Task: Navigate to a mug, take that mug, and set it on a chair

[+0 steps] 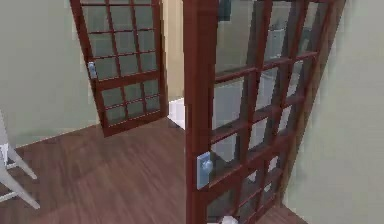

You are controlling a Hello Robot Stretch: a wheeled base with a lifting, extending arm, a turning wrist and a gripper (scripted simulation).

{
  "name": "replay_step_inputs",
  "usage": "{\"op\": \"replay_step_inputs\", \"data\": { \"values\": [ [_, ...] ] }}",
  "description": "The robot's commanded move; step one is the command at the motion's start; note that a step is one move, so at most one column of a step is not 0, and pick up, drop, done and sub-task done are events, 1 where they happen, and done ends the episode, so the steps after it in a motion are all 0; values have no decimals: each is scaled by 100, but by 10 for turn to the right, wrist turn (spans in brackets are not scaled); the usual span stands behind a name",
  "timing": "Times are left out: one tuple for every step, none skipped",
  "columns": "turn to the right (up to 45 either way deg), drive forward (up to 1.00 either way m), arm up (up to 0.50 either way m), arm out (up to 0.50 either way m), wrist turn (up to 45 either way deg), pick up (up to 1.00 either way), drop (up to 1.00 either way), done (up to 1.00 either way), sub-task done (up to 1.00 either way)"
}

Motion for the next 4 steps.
{"op": "replay_step_inputs", "data": {
  "values": [
    [-360, 0, 0, 0, 0, 0, 0, 0, 0],
    [0, 100, 0, 0, 0, 0, 0, 0, 0],
    [0, 45, 0, 0, 0, 0, 0, 0, 0],
    [0, 70, 0, 0, 0, 0, 0, 0, 0]
  ]
}}
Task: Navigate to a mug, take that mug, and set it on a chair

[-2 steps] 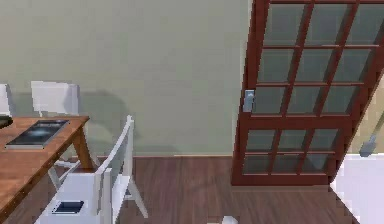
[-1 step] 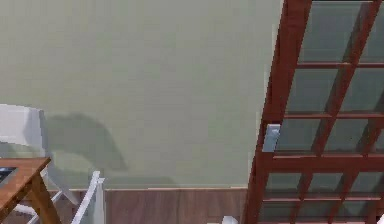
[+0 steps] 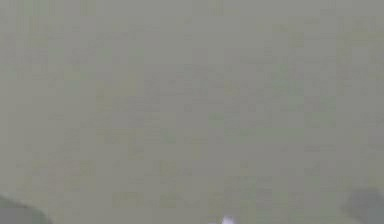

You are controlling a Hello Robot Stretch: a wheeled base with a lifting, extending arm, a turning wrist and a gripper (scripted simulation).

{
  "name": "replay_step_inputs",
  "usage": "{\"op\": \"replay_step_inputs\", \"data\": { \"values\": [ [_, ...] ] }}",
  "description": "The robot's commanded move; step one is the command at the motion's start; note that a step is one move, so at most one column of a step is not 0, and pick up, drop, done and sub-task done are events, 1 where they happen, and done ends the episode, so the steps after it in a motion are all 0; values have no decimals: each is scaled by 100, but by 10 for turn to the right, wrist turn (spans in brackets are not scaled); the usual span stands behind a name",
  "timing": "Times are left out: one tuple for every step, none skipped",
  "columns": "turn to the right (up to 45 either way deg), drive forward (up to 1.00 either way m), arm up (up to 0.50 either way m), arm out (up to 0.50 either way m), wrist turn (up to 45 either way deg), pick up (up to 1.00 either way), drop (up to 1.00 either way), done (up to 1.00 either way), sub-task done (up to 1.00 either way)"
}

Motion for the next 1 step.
{"op": "replay_step_inputs", "data": {
  "values": [
    [-450, 0, 0, 0, 0, 0, 0, 0, 0]
  ]
}}
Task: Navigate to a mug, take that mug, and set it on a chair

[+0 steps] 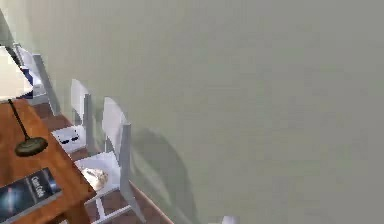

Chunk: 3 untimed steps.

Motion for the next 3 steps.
{"op": "replay_step_inputs", "data": {
  "values": [
    [-450, 0, 0, 0, 0, 0, 0, 0, 0],
    [-300, 0, 0, 0, 0, 0, 0, 0, 0],
    [450, 0, 0, 0, 0, 0, 0, 0, 0]
  ]
}}
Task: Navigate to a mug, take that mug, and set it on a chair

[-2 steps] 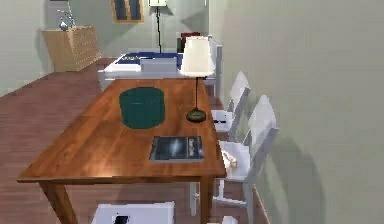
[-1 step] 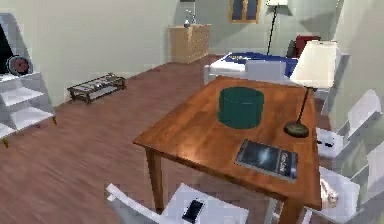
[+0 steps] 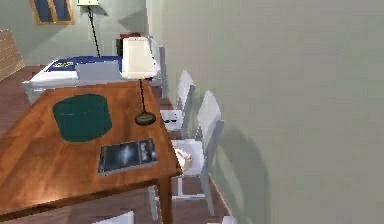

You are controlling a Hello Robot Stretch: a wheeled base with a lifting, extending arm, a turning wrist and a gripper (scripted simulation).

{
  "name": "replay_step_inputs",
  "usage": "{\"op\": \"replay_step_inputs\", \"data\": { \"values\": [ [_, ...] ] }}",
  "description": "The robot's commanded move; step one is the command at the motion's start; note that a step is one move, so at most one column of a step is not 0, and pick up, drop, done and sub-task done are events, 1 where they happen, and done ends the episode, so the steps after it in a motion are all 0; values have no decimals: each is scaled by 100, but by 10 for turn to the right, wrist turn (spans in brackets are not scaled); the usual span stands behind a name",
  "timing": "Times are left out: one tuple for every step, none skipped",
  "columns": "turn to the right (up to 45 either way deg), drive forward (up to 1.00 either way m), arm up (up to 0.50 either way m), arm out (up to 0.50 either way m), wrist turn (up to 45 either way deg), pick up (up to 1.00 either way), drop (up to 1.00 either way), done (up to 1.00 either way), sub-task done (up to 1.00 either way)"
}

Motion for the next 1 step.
{"op": "replay_step_inputs", "data": {
  "values": [
    [450, 0, 0, 0, 0, 0, 0, 0, 0]
  ]
}}
